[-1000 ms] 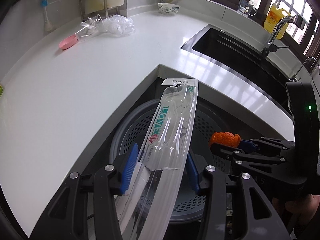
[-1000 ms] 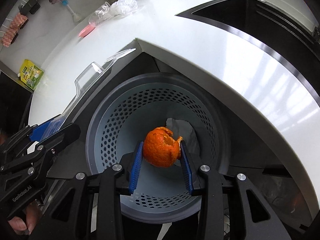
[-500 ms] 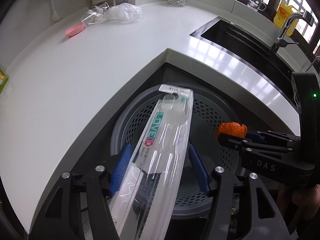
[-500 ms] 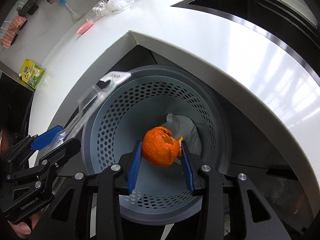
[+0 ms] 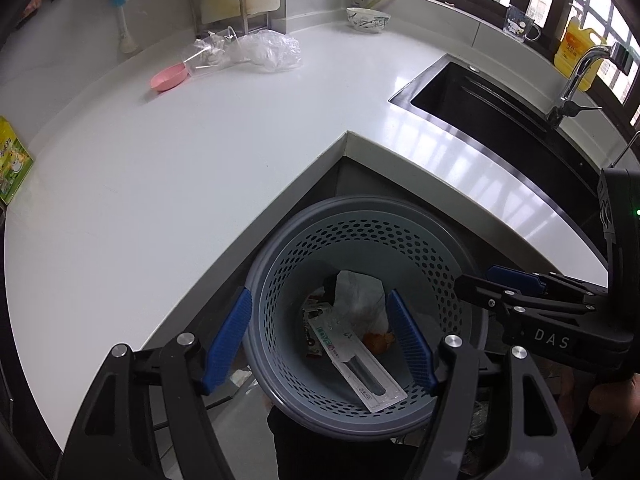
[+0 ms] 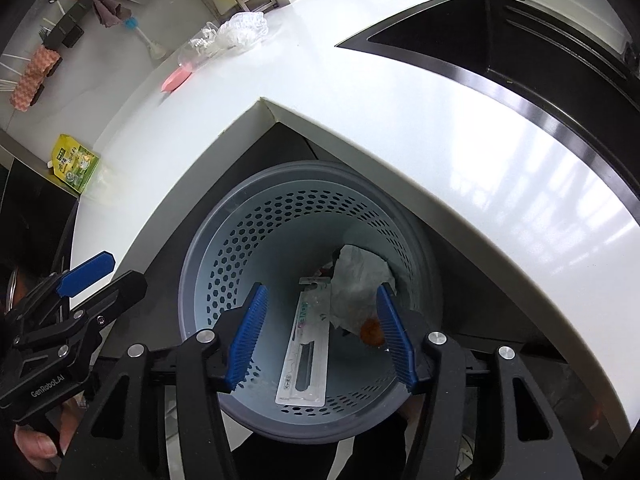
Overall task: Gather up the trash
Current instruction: 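Move both open grippers back over the counter to the pink dish and plastic bag, then grasp the clear plastic bag with the right gripper while the left grasps the pink leaf dish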
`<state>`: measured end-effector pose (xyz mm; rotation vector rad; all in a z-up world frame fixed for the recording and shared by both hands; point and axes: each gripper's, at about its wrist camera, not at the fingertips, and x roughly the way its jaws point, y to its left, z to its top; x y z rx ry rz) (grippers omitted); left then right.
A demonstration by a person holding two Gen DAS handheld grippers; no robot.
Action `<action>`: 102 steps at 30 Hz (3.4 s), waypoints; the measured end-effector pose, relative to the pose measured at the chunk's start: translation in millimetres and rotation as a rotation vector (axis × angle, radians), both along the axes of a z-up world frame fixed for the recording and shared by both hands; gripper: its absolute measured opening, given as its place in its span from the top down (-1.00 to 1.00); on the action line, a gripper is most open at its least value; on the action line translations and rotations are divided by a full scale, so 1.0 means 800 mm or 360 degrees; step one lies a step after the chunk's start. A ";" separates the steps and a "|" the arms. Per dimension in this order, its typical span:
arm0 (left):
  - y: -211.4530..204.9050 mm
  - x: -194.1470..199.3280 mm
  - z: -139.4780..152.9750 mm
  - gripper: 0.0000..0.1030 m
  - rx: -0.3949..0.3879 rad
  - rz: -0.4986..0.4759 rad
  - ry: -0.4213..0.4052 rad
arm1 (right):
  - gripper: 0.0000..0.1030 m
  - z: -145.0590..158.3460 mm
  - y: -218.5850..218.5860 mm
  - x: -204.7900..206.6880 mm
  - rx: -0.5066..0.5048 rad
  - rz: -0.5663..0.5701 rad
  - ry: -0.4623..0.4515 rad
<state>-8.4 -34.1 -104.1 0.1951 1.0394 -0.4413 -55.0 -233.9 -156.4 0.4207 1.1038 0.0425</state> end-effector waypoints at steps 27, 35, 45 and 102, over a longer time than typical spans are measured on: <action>-0.013 0.000 0.103 -0.56 -0.0089 0.0164 -0.0204 | -0.17 0.101 -0.032 0.003 0.0038 0.0069 -0.0297; 0.007 0.007 0.121 -0.56 -0.0085 0.0254 -0.0228 | -0.18 0.116 -0.026 0.030 0.0067 0.0133 -0.0349; 0.037 0.059 0.143 -0.57 -0.0108 0.0276 -0.0262 | -0.21 0.137 -0.001 0.086 0.0052 0.0127 -0.0415; 0.119 0.479 -0.014 -0.68 -0.0104 0.0089 -0.0123 | -0.35 0.052 0.077 0.510 -0.0336 0.0306 -0.0227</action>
